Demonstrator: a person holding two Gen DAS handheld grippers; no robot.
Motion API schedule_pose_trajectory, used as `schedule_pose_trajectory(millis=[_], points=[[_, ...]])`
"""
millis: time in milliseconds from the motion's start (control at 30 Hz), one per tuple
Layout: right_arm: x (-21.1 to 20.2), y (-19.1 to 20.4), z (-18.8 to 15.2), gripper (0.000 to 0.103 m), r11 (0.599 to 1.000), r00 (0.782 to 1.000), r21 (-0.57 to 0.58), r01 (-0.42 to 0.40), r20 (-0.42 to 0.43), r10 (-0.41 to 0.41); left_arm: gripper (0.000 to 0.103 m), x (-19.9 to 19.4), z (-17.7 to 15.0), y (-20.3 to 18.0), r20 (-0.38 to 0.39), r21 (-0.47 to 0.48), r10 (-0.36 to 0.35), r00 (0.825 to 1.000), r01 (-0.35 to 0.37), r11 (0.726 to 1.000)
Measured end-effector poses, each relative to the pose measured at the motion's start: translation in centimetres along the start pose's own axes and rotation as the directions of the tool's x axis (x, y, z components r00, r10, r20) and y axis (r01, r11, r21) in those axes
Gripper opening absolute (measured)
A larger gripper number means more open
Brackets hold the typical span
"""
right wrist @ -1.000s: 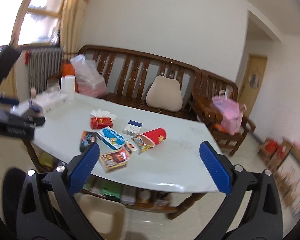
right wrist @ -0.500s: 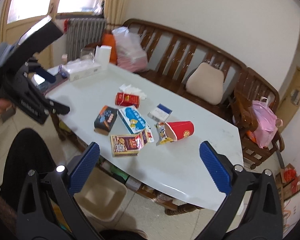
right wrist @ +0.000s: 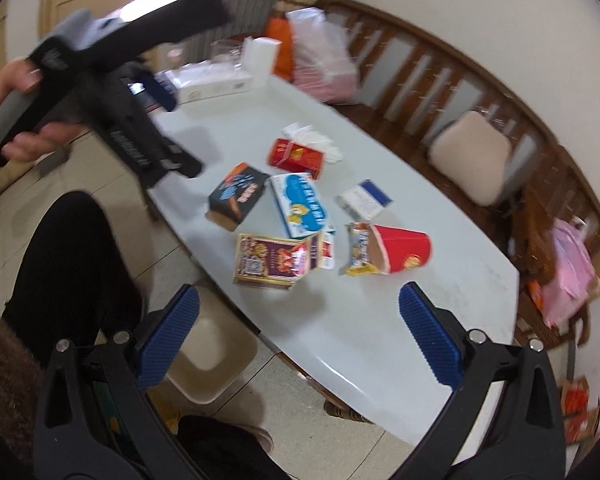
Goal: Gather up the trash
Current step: 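Move the left tool toward the black box while the right tool approaches the yellow packet, then grasp the black box with the left tool while the right tool grasps the yellow packet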
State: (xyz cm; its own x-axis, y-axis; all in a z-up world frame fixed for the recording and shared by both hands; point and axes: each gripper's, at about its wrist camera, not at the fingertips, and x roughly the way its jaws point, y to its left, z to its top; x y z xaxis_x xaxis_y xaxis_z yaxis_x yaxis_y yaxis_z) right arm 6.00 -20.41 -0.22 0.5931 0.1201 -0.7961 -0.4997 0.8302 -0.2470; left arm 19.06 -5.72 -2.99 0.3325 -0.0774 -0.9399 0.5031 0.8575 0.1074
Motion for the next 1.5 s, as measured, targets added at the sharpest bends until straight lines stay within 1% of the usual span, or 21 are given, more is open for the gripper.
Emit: schedule_pose_trajectory(millis=[33,133,267,300,367,400,533,600,667,700,800,867,933,1100,1200,1233,1300,1333,1433,1467,1500], points=[[0.3,-0.2,0.2,0.098,0.999,1.000,-0.026,-0.024,-0.008,0.023,0.097,0.5,0.4,0.0,-0.010,0.005,0.010,1.000,-0.010,1.000],[1.2,-0.3,0.9,0.098,0.992,0.998,-0.114,-0.059,-0.037,0.055,0.097,1.9,1.2,0.0,-0.037,0.007,0.012,0.999,-0.012,1.000],[2.4,-0.3,1.5,0.098,0.967,0.988,-0.205,-0.149,-0.063,0.139,0.097,3.4,2.5,0.1,-0.070,0.000,0.015,0.997,-0.015,1.000],[2.7,-0.2,1.7,0.098,0.955,0.982,-0.232,-0.186,-0.069,0.175,0.097,3.7,2.7,0.1,-0.077,-0.001,0.015,0.997,-0.015,1.000],[3.2,-0.2,2.0,0.098,0.935,0.972,-0.266,-0.236,-0.085,0.221,0.097,4.5,3.1,0.1,-0.098,-0.003,0.007,0.995,-0.007,1.000],[3.6,-0.3,2.3,0.098,0.920,0.962,-0.284,-0.272,-0.103,0.252,0.097,4.8,3.3,0.1,-0.103,-0.006,0.005,0.995,-0.005,1.000],[5.2,-1.0,3.1,0.098,0.875,0.938,-0.339,-0.345,-0.158,0.308,0.097,6.4,4.2,0.0,-0.130,-0.025,-0.002,0.992,-0.001,1.000],[6.1,-1.3,3.5,0.098,0.852,0.926,-0.365,-0.375,-0.183,0.329,0.097,7.5,4.6,-0.1,-0.156,-0.037,-0.002,0.988,-0.004,0.999],[6.9,-1.6,3.7,0.098,0.825,0.910,-0.385,-0.413,-0.208,0.359,0.097,8.6,4.9,-0.1,-0.179,-0.047,-0.001,0.984,-0.007,0.999],[7.5,-1.8,3.8,0.098,0.804,0.895,-0.396,-0.444,-0.225,0.384,0.097,9.1,5.1,-0.1,-0.188,-0.050,-0.002,0.982,-0.008,0.999],[8.8,-1.8,4.2,0.098,0.767,0.880,-0.432,-0.474,-0.257,0.400,0.097,10.4,5.5,-0.4,-0.211,-0.056,0.002,0.977,-0.014,0.998],[9.6,-1.6,4.3,0.098,0.745,0.875,-0.459,-0.484,-0.277,0.398,0.097,11.3,5.7,-0.5,-0.227,-0.058,0.003,0.974,-0.016,0.998],[10.7,-1.1,4.2,0.098,0.710,0.857,-0.481,-0.514,-0.316,0.406,0.097,12.0,5.9,-0.5,-0.238,-0.062,0.004,0.971,-0.019,0.998],[12.3,0.8,3.3,0.098,0.614,0.827,-0.554,-0.563,-0.392,0.404,0.097,13.2,6.1,-0.3,-0.263,-0.069,0.025,0.964,-0.045,0.997],[13.3,1.5,3.3,0.098,0.572,0.804,-0.565,-0.594,-0.426,0.414,0.097,14.1,6.6,0.3,-0.280,-0.087,0.012,0.960,-0.038,0.995],[13.7,1.6,3.2,0.098,0.562,0.801,-0.571,-0.599,-0.434,0.412,0.097,14.3,6.6,0.4,-0.282,-0.090,0.009,0.959,-0.035,0.995],[14.6,2.0,3.0,0.097,0.542,0.802,-0.591,-0.597,-0.450,0.393,0.097,14.7,6.6,0.4,-0.291,-0.084,0.010,0.957,-0.036,0.996],[15.1,2.1,2.9,0.095,0.536,0.805,-0.601,-0.593,-0.454,0.381,0.097,14.8,6.7,0.4,-0.296,-0.080,0.012,0.955,-0.037,0.996],[16.0,2.4,2.9,0.087,0.519,0.802,-0.611,-0.598,-0.466,0.374,0.097,15.6,6.4,0.6,-0.306,-0.080,0.003,0.952,-0.029,0.996],[16.1,2.4,3.0,0.086,0.514,0.802,-0.616,-0.597,-0.462,0.378,0.097,15.8,6.4,0.6,-0.307,-0.086,-0.001,0.952,-0.027,0.996],[16.3,2.4,3.1,0.086,0.510,0.798,-0.613,-0.603,-0.466,0.384,0.097,16.0,6.5,0.8,-0.309,-0.095,-0.002,0.951,-0.028,0.995]])
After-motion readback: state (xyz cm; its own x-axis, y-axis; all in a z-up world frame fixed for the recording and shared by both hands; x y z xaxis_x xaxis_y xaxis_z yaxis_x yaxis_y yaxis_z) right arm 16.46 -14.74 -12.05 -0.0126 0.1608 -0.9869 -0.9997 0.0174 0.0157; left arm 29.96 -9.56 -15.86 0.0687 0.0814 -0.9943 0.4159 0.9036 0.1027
